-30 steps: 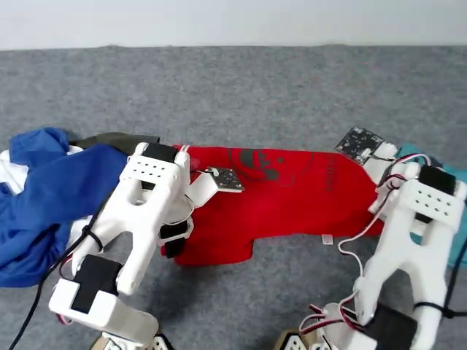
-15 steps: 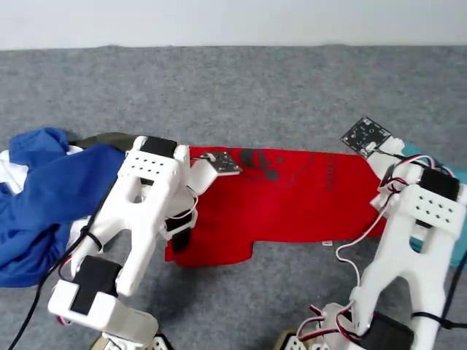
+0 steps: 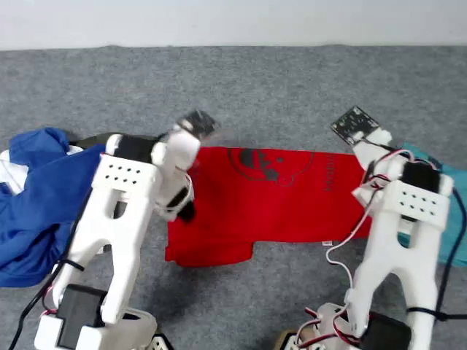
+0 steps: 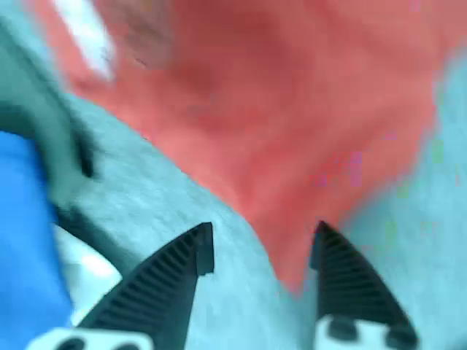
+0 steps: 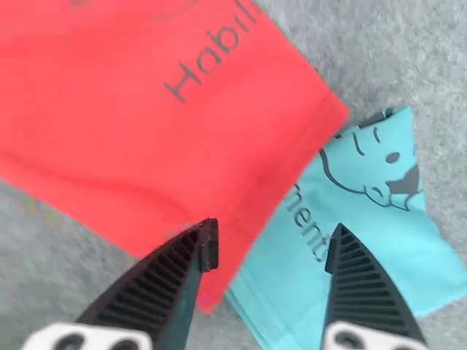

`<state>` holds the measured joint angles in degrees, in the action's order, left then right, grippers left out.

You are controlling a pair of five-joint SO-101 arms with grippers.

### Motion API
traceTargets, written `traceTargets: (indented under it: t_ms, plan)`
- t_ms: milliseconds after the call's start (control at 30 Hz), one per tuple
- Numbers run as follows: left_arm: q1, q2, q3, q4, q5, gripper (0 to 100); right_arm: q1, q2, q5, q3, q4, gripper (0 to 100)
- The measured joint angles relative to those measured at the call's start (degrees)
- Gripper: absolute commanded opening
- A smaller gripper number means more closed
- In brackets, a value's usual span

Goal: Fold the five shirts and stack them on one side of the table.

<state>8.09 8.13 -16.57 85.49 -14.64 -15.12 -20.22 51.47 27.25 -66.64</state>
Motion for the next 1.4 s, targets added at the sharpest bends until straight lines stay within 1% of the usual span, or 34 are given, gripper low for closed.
traceTargets:
  t_ms: [100, 167, 233, 333, 433, 533, 600, 700, 833, 1033, 1167, 1267, 1400]
  plan:
    - [-0.7, -1.4, 0.3, -9.0, 1.1, 2, 2.5, 3.0, -5.7, 0.0, 2.4, 4.8]
    - [-0.9, -4.4, 0.4, -12.9, 1.1, 2, 2.8, 6.1, -8.4, 0.0, 4.1, 2.9]
    - [-1.0, -7.5, 0.5, -14.2, 1.1, 2, 3.1, 8.9, -10.8, -1.1, 4.6, 2.5]
    - [-2.3, -11.3, 2.5, -12.8, 1.1, 2, 3.3, 10.6, -13.7, -3.7, 2.0, 2.5]
    - [-3.2, -13.9, 5.2, -8.4, 1.1, 2, 3.5, 11.0, -15.6, -6.8, -3.4, 2.5]
    - [-4.2, -14.5, 7.6, -4.7, 1.1, 2, 5.7, 11.0, -16.3, -9.8, -10.5, 2.5]
    - [-6.5, -14.6, 9.6, -3.0, 1.3, 2, 8.4, 11.0, -16.4, -11.5, -15.3, 2.8]
    - [-12.3, -14.6, 14.0, 0.7, 1.5, 2, 13.8, 11.0, -16.4, -13.3, -20.2, 3.0]
    - [-23.9, -14.6, 20.2, 6.5, 1.5, 2, 23.5, 11.4, -16.6, -13.7, -22.7, 3.1]
    - [-42.6, -14.6, 26.2, 12.7, -3.8, 2, 42.0, 12.7, -17.0, -13.8, -21.6, 2.8]
    - [-52.4, -14.6, 26.6, 13.1, -6.3, 2, 51.6, 18.8, -18.7, -13.7, -19.3, 2.5]
    - [-56.6, -14.6, 26.6, 13.3, -7.1, 2, 54.3, 25.3, -20.0, -13.7, -16.9, 2.5]
    - [-59.3, -14.6, 26.6, 13.3, -7.4, 2, 55.5, 32.9, -22.1, -14.7, -14.3, 2.4]
